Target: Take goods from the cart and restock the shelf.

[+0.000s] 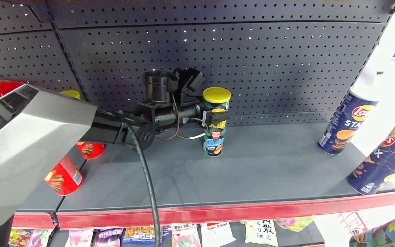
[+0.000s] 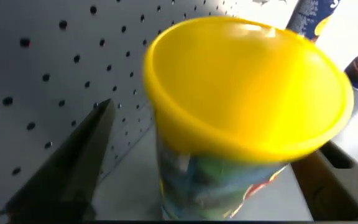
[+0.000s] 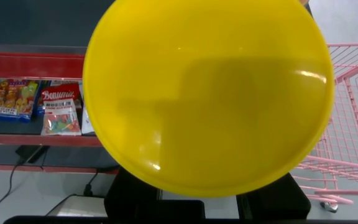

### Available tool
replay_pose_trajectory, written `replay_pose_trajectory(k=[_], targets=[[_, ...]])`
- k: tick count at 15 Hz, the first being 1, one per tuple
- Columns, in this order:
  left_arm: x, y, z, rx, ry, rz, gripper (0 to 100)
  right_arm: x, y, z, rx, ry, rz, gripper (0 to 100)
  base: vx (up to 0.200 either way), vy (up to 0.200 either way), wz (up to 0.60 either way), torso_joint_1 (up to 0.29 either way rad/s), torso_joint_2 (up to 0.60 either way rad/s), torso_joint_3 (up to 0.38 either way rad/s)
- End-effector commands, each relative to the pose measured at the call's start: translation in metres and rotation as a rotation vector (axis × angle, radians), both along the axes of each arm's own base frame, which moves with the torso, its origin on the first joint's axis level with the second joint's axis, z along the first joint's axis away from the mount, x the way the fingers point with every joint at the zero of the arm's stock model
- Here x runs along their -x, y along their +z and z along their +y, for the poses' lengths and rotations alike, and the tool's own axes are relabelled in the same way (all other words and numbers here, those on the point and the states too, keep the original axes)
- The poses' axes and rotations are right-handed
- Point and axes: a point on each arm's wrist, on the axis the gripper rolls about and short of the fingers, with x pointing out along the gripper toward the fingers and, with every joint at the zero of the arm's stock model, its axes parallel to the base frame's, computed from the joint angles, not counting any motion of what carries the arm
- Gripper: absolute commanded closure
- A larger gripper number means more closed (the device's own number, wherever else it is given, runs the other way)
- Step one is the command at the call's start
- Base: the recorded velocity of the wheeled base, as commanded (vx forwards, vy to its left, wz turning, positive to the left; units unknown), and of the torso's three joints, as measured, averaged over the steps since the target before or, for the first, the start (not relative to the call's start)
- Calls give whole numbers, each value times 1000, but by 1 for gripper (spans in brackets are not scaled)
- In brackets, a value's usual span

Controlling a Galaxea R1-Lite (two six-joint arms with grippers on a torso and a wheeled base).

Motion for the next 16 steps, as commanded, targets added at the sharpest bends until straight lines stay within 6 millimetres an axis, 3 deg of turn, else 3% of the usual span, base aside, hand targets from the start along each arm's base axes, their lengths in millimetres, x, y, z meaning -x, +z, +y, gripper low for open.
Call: replay_pose_trajectory(k=[1, 9, 13, 16], targets=[[-4, 0, -2, 5, -1, -7, 100, 0, 0, 0, 0, 0, -1, 100, 0, 0, 0, 0, 0, 0], [1, 7, 0, 14, -59, -8, 100, 0, 0, 0, 1, -1, 1, 100, 0, 0, 0, 0, 0, 0], [37, 22, 19, 6, -133, 20, 100, 0, 0, 0, 1, -1, 2, 100, 0, 0, 0, 0, 0, 0], [60, 18, 33, -21, -124, 50, 100, 0, 0, 0, 1, -1, 1, 100, 0, 0, 0, 0, 0, 0]])
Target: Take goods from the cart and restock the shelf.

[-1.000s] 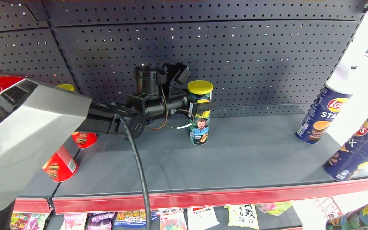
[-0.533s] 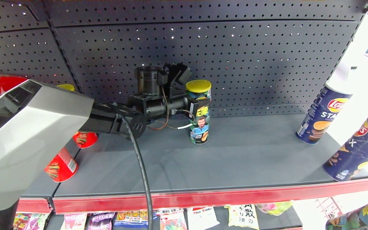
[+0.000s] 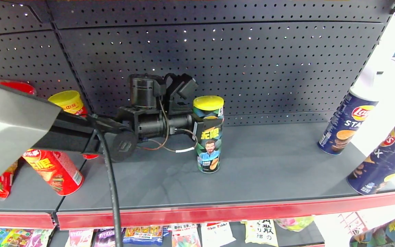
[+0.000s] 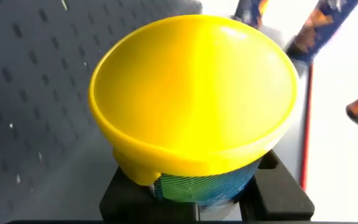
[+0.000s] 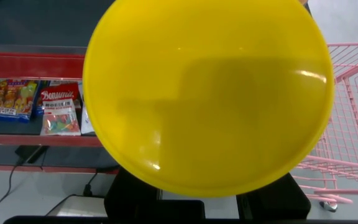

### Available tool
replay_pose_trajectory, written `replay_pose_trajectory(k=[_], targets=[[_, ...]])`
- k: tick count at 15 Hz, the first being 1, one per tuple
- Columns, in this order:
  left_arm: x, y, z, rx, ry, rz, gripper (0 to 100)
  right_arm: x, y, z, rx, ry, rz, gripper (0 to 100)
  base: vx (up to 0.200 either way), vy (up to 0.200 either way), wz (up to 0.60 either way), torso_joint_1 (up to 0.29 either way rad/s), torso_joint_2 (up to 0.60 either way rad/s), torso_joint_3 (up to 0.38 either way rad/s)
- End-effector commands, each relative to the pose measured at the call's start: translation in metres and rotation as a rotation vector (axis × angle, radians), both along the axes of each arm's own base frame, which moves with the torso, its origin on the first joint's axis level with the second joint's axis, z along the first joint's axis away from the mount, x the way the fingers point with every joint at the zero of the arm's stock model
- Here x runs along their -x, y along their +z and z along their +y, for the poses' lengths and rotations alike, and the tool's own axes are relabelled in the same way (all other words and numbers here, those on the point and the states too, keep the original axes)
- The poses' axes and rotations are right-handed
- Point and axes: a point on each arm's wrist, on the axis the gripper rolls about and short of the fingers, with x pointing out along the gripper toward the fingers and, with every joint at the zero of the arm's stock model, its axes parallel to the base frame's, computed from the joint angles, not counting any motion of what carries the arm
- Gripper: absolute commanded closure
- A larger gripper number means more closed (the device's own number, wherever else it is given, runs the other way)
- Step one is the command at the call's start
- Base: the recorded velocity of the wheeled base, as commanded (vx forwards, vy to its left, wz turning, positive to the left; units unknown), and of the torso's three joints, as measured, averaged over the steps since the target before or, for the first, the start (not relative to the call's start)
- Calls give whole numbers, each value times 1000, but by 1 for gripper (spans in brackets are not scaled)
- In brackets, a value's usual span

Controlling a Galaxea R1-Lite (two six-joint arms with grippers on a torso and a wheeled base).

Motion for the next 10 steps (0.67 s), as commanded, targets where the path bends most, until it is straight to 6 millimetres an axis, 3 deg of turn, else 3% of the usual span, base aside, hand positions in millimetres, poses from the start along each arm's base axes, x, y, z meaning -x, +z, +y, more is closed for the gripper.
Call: replay_pose_trajectory(k=[1, 6, 10], targets=[[23, 10, 15, -14, 0, -56, 100, 0, 0, 0, 0, 1, 1, 100, 0, 0, 0, 0, 0, 0], [54, -1, 9, -35, -48, -63, 100, 0, 1, 0, 0, 1, -4, 100, 0, 0, 0, 0, 0, 0], [58, -6, 11, -35, -28, -59, 100, 0, 0, 0, 0, 1, -2, 100, 0, 0, 0, 0, 0, 0]])
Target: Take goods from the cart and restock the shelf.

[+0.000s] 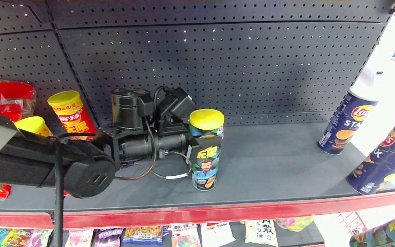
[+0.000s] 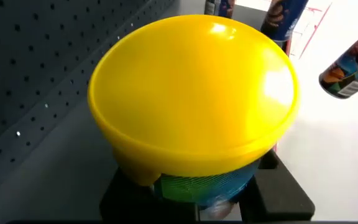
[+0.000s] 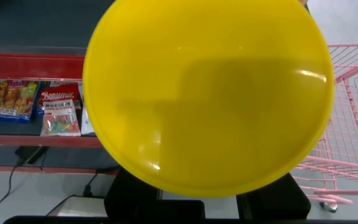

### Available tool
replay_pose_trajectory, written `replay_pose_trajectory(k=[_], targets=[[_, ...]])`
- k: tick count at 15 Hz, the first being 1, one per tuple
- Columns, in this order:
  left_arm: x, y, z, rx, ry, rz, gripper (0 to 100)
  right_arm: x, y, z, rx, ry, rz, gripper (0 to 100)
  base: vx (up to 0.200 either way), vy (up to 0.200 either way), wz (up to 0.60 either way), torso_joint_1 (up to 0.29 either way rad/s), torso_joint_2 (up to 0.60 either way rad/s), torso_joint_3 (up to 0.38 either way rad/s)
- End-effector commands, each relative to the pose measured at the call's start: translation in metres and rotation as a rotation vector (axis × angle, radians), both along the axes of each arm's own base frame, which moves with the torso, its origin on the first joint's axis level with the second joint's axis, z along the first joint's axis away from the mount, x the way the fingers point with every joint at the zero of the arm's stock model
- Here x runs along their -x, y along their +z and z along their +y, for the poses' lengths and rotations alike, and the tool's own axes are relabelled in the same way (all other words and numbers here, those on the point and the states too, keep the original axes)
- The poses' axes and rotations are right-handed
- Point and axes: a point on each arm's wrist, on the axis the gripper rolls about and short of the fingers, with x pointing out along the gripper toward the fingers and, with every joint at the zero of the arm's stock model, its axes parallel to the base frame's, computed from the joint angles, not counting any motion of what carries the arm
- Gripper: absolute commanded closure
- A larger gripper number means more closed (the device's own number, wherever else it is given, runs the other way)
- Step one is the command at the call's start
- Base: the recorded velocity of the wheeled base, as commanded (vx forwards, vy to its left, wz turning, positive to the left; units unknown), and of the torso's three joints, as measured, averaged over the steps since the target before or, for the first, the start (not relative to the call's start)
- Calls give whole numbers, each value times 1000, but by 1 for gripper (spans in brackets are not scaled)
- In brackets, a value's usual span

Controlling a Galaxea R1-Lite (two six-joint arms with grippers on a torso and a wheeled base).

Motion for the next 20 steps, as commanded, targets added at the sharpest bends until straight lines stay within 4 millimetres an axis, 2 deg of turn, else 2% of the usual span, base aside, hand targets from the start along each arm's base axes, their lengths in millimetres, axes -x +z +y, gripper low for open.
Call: replay_pose_trajectory(k=[1, 5, 11, 20], targets=[[6, 0, 4, -3, 4, 6, 100, 0, 0, 0, 0, 0, 0, 100, 0, 0, 0, 0, 0, 0], [16, -10, 12, -28, 2, 49, 100, 0, 0, 0, 0, 0, 0, 100, 0, 0, 0, 0, 0, 0], [19, 1, 13, 28, 22, 90, 100, 0, -1, 0, 1, 0, 3, 100, 0, 0, 0, 0, 0, 0], [24, -1, 10, 20, 3, 94, 100, 0, -2, 0, 1, 0, 6, 100, 0, 0, 0, 0, 0, 0]])
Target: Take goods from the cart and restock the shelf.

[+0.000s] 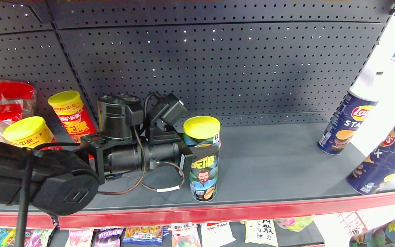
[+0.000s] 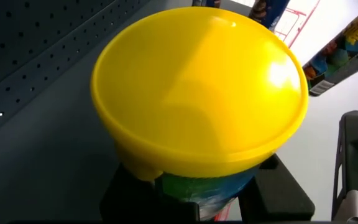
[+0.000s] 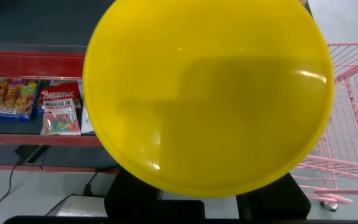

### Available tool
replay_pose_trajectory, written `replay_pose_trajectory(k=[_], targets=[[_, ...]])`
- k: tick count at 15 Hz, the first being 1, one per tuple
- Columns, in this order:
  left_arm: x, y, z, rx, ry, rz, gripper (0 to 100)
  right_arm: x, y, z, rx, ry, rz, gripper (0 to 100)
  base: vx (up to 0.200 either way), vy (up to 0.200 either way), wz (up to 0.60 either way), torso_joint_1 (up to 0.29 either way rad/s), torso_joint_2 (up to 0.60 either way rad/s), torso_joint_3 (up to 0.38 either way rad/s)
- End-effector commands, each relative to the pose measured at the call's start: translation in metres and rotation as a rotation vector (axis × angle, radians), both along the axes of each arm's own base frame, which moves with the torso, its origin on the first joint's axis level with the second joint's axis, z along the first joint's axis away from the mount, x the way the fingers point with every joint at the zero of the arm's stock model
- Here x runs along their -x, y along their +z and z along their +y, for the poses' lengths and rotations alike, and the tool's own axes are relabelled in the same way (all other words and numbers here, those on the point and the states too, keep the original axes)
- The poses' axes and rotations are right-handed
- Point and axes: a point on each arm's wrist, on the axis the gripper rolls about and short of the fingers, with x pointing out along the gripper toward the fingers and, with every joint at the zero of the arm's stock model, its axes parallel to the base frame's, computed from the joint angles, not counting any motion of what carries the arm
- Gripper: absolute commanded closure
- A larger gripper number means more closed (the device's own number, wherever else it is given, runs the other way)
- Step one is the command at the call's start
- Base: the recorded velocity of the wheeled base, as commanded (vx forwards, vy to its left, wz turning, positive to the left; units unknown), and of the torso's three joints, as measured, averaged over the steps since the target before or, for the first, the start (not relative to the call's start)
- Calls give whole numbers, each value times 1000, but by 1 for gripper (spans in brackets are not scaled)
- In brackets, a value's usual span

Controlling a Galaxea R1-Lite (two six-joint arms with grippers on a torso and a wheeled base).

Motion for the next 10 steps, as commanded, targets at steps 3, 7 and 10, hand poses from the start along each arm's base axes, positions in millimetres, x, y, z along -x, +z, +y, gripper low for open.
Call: replay_pose_trajectory(k=[3, 7, 10], targets=[[4, -5, 1, -14, -7, 5, 100, 0, 0, 0, 0, 1, 1, 100, 0, 0, 0, 0, 0, 0], [8, -6, 4, -28, -11, -5, 100, 0, -1, 0, 1, 1, 5, 100, 0, 0, 0, 0, 0, 0], [10, -6, 3, -32, -18, -6, 100, 0, -1, 0, 0, 1, 1, 100, 0, 0, 0, 0, 0, 0]])
